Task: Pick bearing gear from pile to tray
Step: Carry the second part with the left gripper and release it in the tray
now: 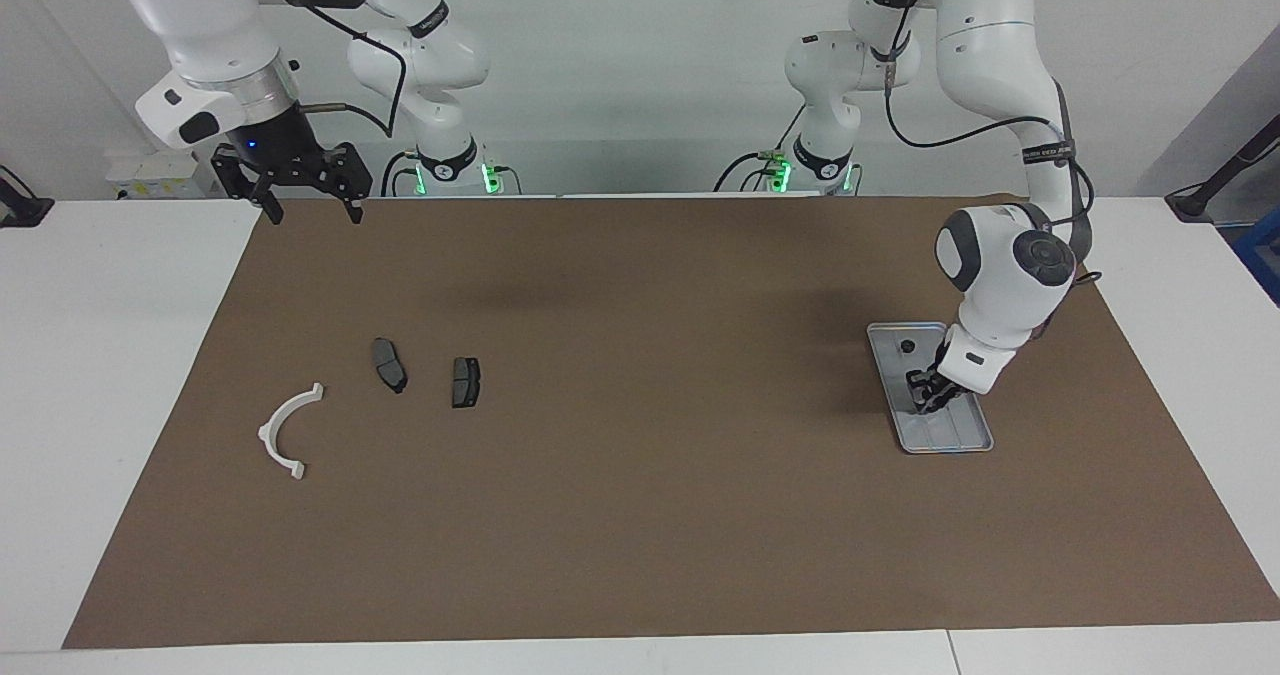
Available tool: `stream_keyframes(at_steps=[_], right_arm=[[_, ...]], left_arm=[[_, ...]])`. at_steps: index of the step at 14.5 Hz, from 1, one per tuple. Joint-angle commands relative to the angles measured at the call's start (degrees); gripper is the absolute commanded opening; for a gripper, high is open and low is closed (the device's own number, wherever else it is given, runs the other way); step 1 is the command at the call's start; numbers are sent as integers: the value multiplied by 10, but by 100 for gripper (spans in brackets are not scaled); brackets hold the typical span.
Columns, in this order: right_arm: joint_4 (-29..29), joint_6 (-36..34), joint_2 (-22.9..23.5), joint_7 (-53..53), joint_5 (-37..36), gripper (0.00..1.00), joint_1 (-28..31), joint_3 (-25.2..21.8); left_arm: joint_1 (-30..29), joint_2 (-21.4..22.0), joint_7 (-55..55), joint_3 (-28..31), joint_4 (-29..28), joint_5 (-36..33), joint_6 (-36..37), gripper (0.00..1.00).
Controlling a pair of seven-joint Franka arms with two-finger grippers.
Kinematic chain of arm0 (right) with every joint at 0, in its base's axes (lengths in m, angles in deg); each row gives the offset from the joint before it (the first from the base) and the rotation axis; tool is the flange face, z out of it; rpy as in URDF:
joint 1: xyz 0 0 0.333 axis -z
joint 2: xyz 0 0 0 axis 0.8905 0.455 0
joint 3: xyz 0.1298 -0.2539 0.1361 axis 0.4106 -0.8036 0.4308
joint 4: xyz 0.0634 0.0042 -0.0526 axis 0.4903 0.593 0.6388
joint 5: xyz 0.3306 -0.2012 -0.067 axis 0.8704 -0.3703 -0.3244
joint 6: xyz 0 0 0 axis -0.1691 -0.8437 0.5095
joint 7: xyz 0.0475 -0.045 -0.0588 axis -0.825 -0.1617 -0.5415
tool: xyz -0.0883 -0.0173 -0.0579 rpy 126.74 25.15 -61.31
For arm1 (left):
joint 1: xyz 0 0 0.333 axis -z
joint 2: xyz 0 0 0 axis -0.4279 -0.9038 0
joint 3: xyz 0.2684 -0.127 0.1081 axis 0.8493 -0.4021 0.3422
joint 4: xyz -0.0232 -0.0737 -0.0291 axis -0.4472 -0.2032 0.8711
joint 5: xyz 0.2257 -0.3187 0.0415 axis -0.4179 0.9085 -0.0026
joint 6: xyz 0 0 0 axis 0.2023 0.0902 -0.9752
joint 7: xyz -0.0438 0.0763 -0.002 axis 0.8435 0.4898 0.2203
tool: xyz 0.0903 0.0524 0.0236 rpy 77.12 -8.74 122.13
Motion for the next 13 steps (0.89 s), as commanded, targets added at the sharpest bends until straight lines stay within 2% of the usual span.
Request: stream_keyframes(at_steps=[1,7,8,9,10,12,13], right_arm=[[3,-8,-3,-11,8,100,14,11],[1,-11,8,-11,8,100,15,10],[1,-11,8,-11,8,100,15,10],[1,-12,7,-11,8,100,15,9],[1,-12,4,-11,8,100,14,9],[-2,-11,4,-11,8,100,13,9],[-8,-11,5,-11,8,100,13,9]], left_arm=[[-13,2,14,-4,-9,-2,-7,0],[-12,2,12,-5,-10,1,-10,0],[-11,2,12,-4,-10,1,-11,14],[-13,2,14,-4,-10,1,-7,75],[-15,5,13,-4,-6,1,3,100],[-24,25,14,-4,10,1,53,100],[-24,49,14,-4,20,1,91,100]])
